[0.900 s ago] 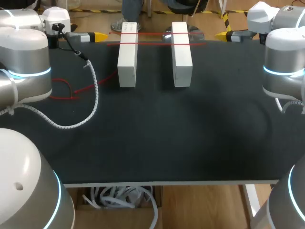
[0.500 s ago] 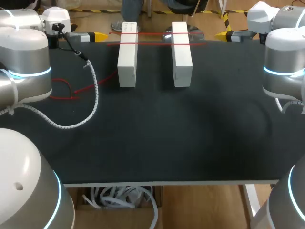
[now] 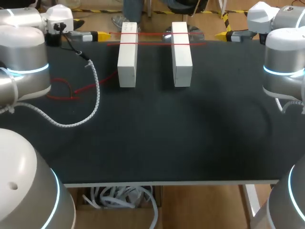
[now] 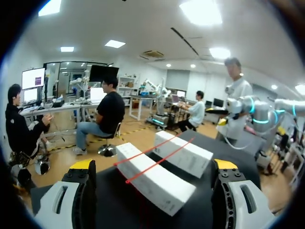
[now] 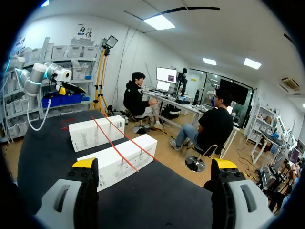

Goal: Grab the tape and strap the tape.

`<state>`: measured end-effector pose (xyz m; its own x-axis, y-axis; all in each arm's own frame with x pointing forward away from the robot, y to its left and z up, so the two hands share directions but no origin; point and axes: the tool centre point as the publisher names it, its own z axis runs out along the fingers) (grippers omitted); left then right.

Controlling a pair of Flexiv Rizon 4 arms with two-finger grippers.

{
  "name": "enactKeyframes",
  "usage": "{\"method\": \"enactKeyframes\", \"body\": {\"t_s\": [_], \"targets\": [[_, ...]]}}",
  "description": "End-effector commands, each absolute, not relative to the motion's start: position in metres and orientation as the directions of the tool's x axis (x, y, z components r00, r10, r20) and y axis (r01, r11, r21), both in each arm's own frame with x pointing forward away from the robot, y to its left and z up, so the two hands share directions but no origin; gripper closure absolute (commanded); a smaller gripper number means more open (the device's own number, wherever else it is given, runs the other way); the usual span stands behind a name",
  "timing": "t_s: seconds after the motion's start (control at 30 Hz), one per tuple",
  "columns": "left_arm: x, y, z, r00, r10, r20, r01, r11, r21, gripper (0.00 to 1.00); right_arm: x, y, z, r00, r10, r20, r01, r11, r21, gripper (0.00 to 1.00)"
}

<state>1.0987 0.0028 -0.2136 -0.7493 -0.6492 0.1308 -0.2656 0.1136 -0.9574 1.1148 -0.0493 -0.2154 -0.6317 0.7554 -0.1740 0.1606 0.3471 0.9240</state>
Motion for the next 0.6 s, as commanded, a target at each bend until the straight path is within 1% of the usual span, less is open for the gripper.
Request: {"method": "enactKeyframes", "body": {"t_s": [0.03, 0.1, 0.13, 0.17, 0.23, 0.27, 0.33, 0.37, 0.4, 0.43, 0.47, 0.5, 0.53, 0.57, 0.6], "targets": [[1.12, 0.019, -0.233, -0.873, -0.476, 0.111, -0.201, 0.143, -0.969, 0.0, 1.114, -0.05, -0.216, -0.632, 0.755, -0.173, 0.16, 0.346, 0.924, 0.0], [1.124, 0.021, -0.237, -0.891, -0.436, 0.126, -0.199, 0.127, -0.972, 0.0, 1.114, -0.05, -0.216, -0.632, 0.755, -0.173, 0.16, 0.346, 0.924, 0.0], [1.125, 0.023, -0.239, -0.896, -0.43, 0.112, -0.185, 0.132, -0.974, 0.17, 1.114, -0.05, -0.216, -0.632, 0.755, -0.173, 0.16, 0.346, 0.924, 0.0], [1.126, 0.023, -0.241, -0.9, -0.424, 0.104, -0.176, 0.134, -0.975, 0.24, 1.114, -0.05, -0.216, -0.632, 0.755, -0.173, 0.16, 0.346, 0.924, 0.0], [1.129, 0.024, -0.243, -0.905, -0.414, 0.096, -0.159, 0.122, -0.98, 0.07, 1.114, -0.05, -0.216, -0.632, 0.755, -0.173, 0.16, 0.346, 0.924, 0.0], [1.13, 0.024, -0.244, -0.907, -0.411, 0.097, -0.154, 0.107, -0.982, 0.17, 1.114, -0.05, -0.216, -0.632, 0.755, -0.173, 0.16, 0.346, 0.924, 0.0], [1.132, 0.025, -0.245, -0.912, -0.4, 0.089, -0.137, 0.094, -0.986, 0.28, 1.114, -0.05, -0.216, -0.632, 0.755, -0.173, 0.16, 0.346, 0.924, 0.0], [1.133, 0.025, -0.245, -0.918, -0.387, 0.087, -0.131, 0.09, -0.987, 0.22, 1.114, -0.05, -0.216, -0.632, 0.755, -0.173, 0.16, 0.346, 0.924, 0.0], [1.133, 0.025, -0.246, -0.922, -0.379, 0.079, -0.122, 0.09, -0.988, 0.2, 1.114, -0.05, -0.216, -0.632, 0.755, -0.173, 0.16, 0.346, 0.924, 0.0], [1.134, 0.025, -0.246, -0.926, -0.369, 0.082, -0.122, 0.085, -0.989, 0.2, 1.114, -0.05, -0.216, -0.632, 0.755, -0.173, 0.16, 0.346, 0.924, 0.0], [1.134, 0.024, -0.247, -0.934, -0.349, 0.077, -0.112, 0.081, -0.99, 0.29, 1.114, -0.05, -0.216, -0.632, 0.755, -0.173, 0.16, 0.346, 0.924, 0.0], [1.133, 0.024, -0.247, -0.937, -0.341, 0.07, -0.105, 0.085, -0.991, 0.44, 1.114, -0.05, -0.216, -0.632, 0.755, -0.173, 0.16, 0.346, 0.924, 0.0], [1.133, 0.023, -0.248, -0.943, -0.329, 0.059, -0.092, 0.088, -0.992, 0.48, 1.114, -0.05, -0.216, -0.632, 0.755, -0.173, 0.16, 0.346, 0.924, 0.0], [1.133, 0.023, -0.249, -0.949, -0.312, 0.052, -0.083, 0.084, -0.993, 0.32, 1.114, -0.05, -0.216, -0.632, 0.755, -0.173, 0.16, 0.346, 0.924, 0.0], [1.132, 0.023, -0.25, -0.951, -0.306, 0.041, -0.071, 0.089, -0.993, 0.32, 1.114, -0.05, -0.216, -0.632, 0.755, -0.173, 0.16, 0.346, 0.924, 0.0]]}}
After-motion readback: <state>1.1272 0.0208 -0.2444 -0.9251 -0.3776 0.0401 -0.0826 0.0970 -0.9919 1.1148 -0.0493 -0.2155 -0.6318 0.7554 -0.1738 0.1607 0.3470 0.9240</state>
